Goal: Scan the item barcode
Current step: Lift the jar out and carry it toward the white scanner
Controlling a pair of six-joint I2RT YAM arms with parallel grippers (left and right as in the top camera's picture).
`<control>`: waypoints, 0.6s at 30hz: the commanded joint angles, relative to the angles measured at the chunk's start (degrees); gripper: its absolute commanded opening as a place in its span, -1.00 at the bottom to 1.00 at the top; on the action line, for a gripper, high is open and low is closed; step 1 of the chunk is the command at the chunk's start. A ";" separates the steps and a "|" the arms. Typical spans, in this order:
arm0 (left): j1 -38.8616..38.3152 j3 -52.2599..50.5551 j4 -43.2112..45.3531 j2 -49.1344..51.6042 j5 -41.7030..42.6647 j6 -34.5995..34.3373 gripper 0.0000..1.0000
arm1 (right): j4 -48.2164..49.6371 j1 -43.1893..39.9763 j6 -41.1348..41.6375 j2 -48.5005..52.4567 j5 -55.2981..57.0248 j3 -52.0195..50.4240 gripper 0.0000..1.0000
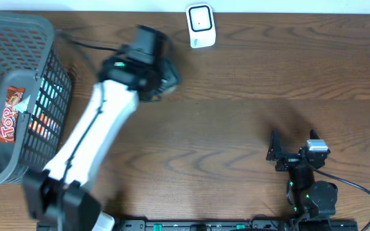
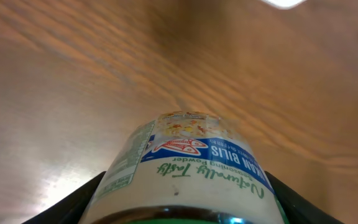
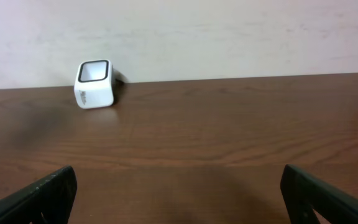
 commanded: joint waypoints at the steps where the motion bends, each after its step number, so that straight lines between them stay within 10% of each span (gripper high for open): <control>1: -5.09 0.00 2.16 5.42 -6.12 9.25 0.31 | -0.22 -0.46 -0.35 -0.11 -0.04 -0.07 0.98; 8: -10.03 0.00 1.05 15.85 -6.14 32.48 0.31 | -0.22 -0.46 -0.35 -0.11 -0.04 -0.07 0.99; 18: -6.95 0.00 -0.59 19.89 -5.68 45.16 0.32 | -0.22 -0.46 -0.35 -0.11 -0.04 -0.07 0.98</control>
